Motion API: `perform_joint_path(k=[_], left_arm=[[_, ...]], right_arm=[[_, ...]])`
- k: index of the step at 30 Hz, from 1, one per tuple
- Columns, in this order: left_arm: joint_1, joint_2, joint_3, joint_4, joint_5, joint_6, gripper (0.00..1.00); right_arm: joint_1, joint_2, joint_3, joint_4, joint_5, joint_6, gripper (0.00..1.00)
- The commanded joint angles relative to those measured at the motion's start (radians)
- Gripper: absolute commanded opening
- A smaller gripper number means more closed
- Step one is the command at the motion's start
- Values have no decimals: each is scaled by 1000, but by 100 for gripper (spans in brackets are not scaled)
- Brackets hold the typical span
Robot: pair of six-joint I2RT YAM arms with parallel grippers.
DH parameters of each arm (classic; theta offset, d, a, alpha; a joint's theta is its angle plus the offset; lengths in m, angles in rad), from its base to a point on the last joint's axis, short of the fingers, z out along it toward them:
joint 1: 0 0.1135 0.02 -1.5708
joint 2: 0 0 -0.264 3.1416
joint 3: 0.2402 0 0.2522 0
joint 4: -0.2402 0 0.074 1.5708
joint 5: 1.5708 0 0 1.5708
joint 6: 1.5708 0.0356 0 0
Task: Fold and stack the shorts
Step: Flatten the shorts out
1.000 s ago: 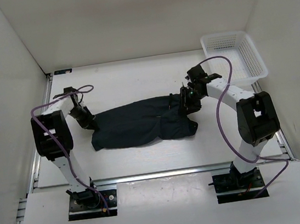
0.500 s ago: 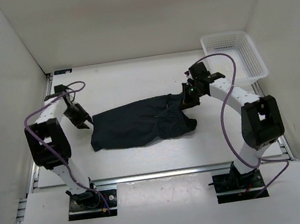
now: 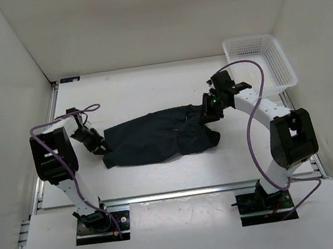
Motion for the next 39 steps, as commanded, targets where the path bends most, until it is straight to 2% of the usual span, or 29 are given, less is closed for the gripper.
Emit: perform_joint_path(k=[1,3,4,6,7,11,14,16,17,18,19,20,21,24,29,32,33,35,36,37,39], left_arm=[[-16,-54,-5,30,40,20,24],[-16,-69,-5,30,21,10,24],[-16,-83,-5,30,10,10,24],[-16,-92,-5,30,1,10,28],[-16,-101,4,19,-10,10,31],[-16,-124,4,19,-30,10,30],[-16,-124,4,10,-41,10,29],[-16,-133,4,10,-41,10,32],[-16,-133,4,10,-41,10,32],[-16,-133,4,10,-41,10,27],[-16,-133,4,10,-41,10,16],[-16,-133,4,10,-41,10,10],[-16,-133,13,10,-41,10,10],[-16,-144,14,1,-41,10,10],[-16,-193,61,-36,-61,10,10],[-16,-206,157,-76,-61,-15,10],[-16,-206,234,-85,-61,-30,10],[-16,-178,332,-125,-32,-42,10],[-16,-161,453,-145,-32,-43,10],[-16,-143,522,-168,-32,-53,10],[-25,-88,657,-224,-32,-53,10]], right_arm=[[-3,-1,-1,23,2,-9,31],[-3,10,-1,23,2,-9,35],[-3,10,-1,23,2,-9,43],[-3,10,-12,23,2,-9,53],[-3,10,-12,23,2,-9,64],[-3,10,-30,34,-8,0,66],[-3,10,-42,55,-34,11,60],[-3,19,-42,55,-35,20,57],[-3,19,-52,55,-35,20,52],[-3,19,-52,55,-35,20,47],[-3,19,-52,65,-35,20,38],[-3,19,-52,65,-35,20,29],[-3,19,-52,65,-35,20,17],[-3,19,-30,65,-35,20,0],[-3,19,26,40,-25,20,0],[-3,37,123,0,8,2,0],[-3,46,163,-16,19,-8,0],[-30,92,316,-67,19,-17,0],[-40,129,379,-87,19,-17,0],[-49,148,511,-108,19,-17,0],[-75,203,659,-186,10,-28,0]])
